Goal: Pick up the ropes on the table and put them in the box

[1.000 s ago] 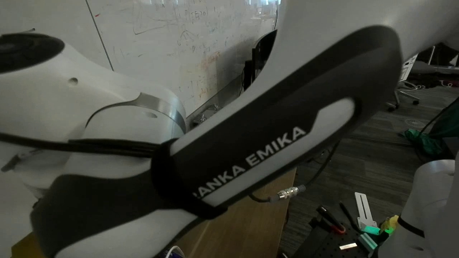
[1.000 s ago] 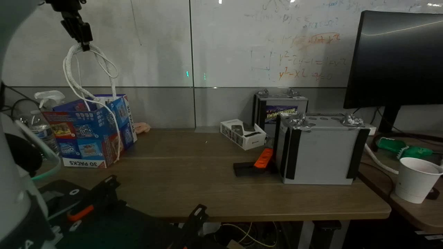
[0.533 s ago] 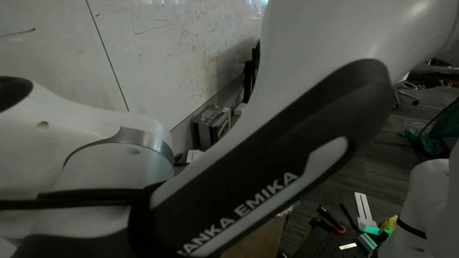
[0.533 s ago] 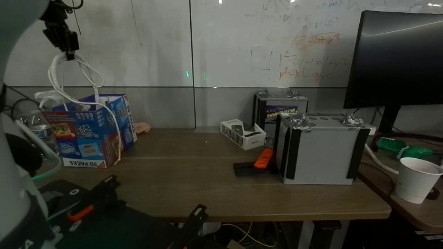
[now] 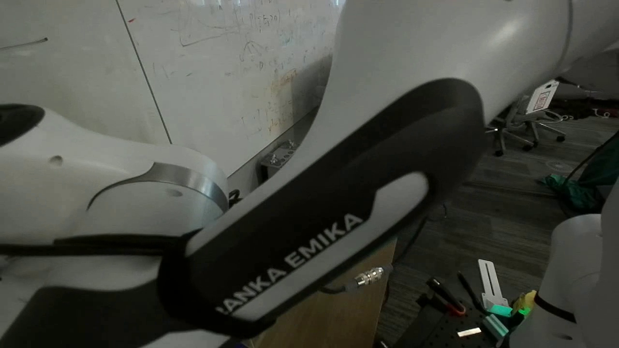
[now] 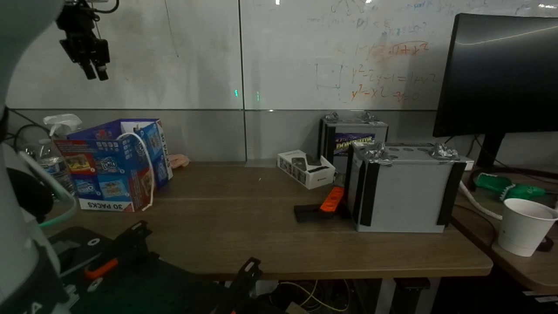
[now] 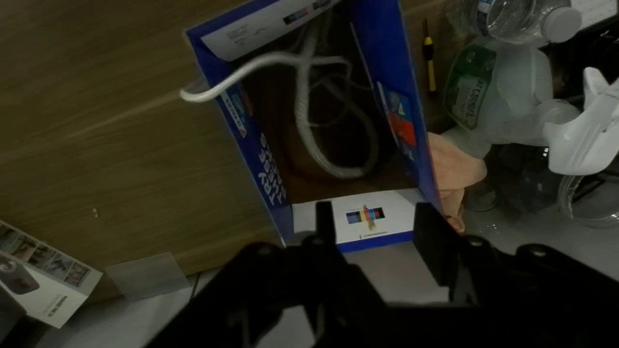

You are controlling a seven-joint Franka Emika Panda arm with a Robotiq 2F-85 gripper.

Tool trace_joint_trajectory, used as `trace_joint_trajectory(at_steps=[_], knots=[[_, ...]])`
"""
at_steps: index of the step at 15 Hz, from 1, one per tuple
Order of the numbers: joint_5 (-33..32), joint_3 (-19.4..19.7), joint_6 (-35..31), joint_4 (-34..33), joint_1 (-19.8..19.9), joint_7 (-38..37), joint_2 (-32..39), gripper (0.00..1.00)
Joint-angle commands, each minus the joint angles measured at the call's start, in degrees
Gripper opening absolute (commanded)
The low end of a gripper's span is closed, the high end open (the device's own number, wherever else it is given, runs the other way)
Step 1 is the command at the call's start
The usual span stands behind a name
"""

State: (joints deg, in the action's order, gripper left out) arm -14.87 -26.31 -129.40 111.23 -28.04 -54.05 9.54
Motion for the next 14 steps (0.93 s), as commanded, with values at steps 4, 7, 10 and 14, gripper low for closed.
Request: trace_joint_trajectory(at_steps=[4,7,10,14], knots=[[5.64,5.31,1.96,2.63,2.35,-2.68,-3.72,0.99],[10.72,8.04,-0.37,6.52,5.56,-3.43,-5.01,1.0],[15.35,10.47,-4.52,11.04,8.61,-4.4,-5.23,1.0],[19.26,12.59,-15.95,15.9,10.72,-7.76,-2.88,1.0]])
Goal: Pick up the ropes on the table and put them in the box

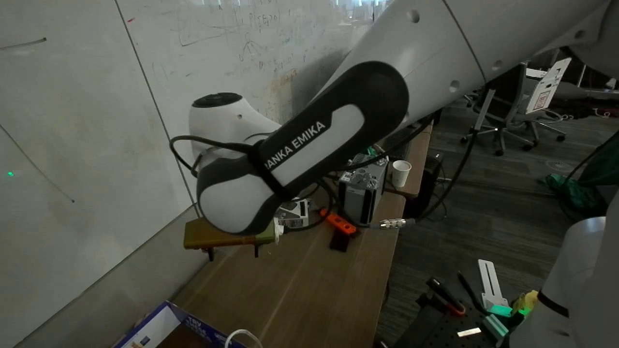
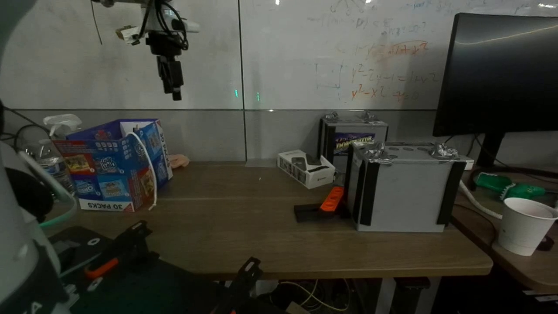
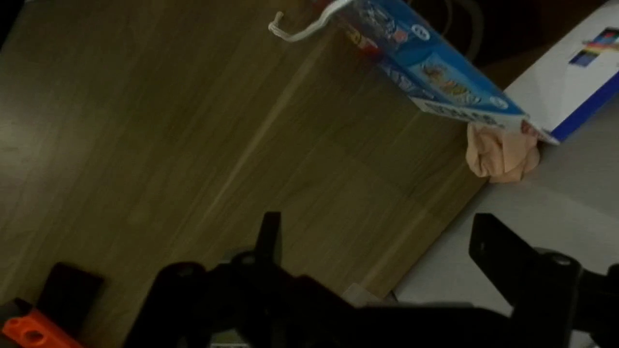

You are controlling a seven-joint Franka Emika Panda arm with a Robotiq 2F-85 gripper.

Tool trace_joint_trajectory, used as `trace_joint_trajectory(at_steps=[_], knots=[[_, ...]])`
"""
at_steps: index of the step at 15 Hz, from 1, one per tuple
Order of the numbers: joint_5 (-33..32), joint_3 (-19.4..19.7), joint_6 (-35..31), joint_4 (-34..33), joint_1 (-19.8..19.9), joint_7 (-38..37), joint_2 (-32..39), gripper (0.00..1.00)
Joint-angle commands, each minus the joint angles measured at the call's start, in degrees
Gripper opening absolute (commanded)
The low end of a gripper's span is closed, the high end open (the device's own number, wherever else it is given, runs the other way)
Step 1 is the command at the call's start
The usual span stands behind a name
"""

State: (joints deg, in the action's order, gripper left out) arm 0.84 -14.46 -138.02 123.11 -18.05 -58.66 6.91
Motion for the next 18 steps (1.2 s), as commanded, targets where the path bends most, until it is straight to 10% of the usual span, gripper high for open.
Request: trace_joint_trajectory(at_steps=[1,8,13,18], knots=[[4.73,1.07,-9.81,4.94,0.97,-4.46,0.75,1.0],[24.55,0.06,-20.71,10.08,4.71,-2.29,10.51,1.0],[46.06,-7.2,-16.06,7.34,9.51,11.39,16.25,1.0],[55.79,-5.08,-8.98,5.34,7.35,19.16,19.43,1.0]])
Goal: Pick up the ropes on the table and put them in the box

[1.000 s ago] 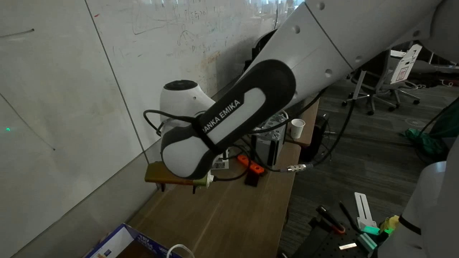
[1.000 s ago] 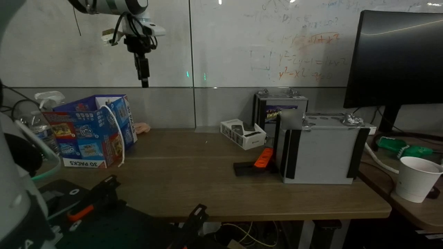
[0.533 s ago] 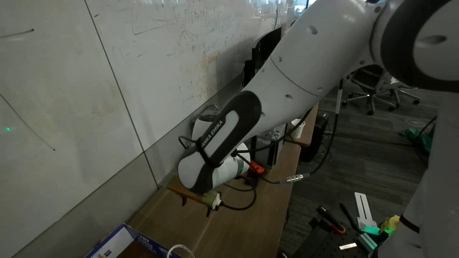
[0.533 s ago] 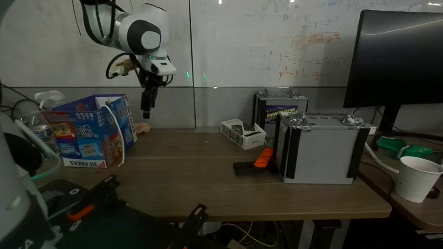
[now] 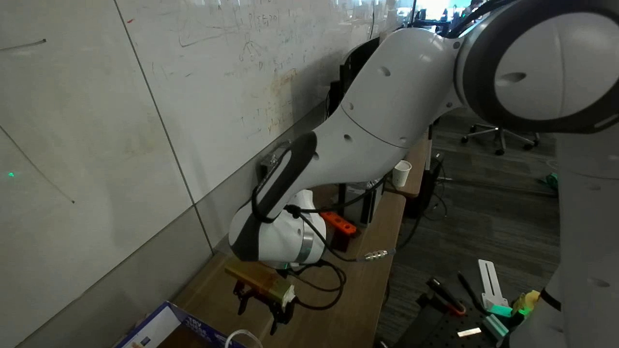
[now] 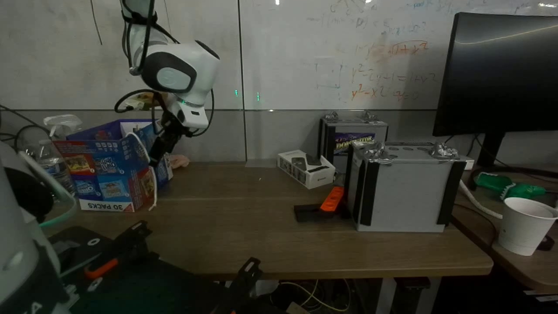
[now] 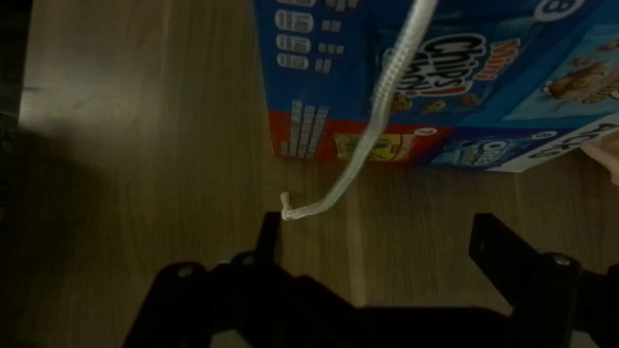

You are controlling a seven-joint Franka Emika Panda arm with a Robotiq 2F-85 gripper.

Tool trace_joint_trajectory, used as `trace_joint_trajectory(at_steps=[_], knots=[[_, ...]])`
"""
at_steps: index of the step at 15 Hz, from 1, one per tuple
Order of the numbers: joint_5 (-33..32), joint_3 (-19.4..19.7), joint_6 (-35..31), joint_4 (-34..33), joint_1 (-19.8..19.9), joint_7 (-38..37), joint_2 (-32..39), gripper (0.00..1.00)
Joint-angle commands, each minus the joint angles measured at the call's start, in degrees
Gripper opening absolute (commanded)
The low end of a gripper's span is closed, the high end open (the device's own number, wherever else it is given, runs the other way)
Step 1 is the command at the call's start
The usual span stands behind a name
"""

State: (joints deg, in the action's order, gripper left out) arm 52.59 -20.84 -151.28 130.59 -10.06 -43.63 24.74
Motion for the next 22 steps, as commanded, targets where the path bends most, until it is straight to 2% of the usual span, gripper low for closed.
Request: trace_joint_trajectory(at_steps=[1,4,12,20,21,22], knots=[[5.13,1.75,5.78,-2.28,-0.84,5.1,1.98,1.0],[7.41,2.8,10.31,-3.24,-1.28,9.28,3.46,1.0],[8.31,6.23,18.0,-6.46,-2.52,16.21,7.5,1.0],[10.07,7.83,20.89,-8.99,-2.62,19.71,9.32,1.0],[10.13,8.0,21.01,-9.13,-2.67,20.11,9.46,0.97],[10.07,8.14,20.83,-9.14,-2.77,20.62,9.4,0.73]])
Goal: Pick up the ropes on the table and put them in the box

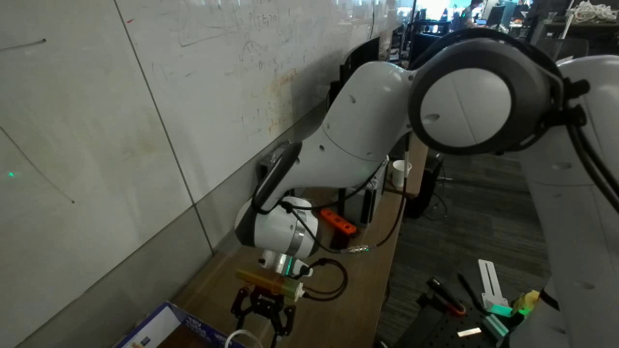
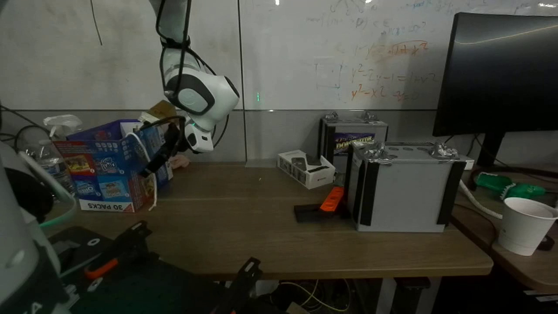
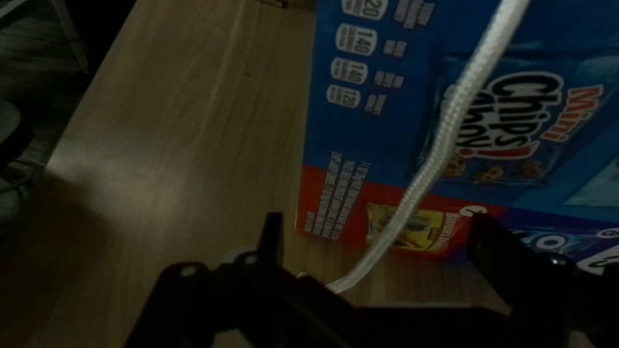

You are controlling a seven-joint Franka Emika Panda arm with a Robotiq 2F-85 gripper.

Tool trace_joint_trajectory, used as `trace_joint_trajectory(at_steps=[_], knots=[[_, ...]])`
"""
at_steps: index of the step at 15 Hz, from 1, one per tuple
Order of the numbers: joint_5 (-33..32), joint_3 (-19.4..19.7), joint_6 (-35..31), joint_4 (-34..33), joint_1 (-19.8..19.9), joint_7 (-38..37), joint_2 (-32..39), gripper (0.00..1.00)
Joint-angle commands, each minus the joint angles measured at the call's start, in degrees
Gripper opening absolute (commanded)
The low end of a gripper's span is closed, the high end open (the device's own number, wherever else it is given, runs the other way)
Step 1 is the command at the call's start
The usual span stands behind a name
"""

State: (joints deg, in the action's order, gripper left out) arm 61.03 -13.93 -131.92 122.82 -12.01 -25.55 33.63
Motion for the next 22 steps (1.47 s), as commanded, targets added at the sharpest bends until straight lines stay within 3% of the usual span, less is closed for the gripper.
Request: trace_joint_trajectory(at_steps=[1,2,9,13,16,22], knots=[[1.7,1.31,1.35,-1.46,-0.83,2.83,0.57,0.72],[1.73,1.36,1.38,-1.5,-0.8,3.14,0.61,0.71],[1.67,1.49,0.76,-1.49,-1.46,2.99,0.51,0.17],[1.64,1.43,0.06,-1.0,-2.17,3.09,-0.04,0.09],[-0.87,2.41,-3.06,0.71,-4.41,1.54,-2.5,0.15],[-16.22,3.03,-9.57,8.54,-13.9,-12.01,-14.78,0.12]])
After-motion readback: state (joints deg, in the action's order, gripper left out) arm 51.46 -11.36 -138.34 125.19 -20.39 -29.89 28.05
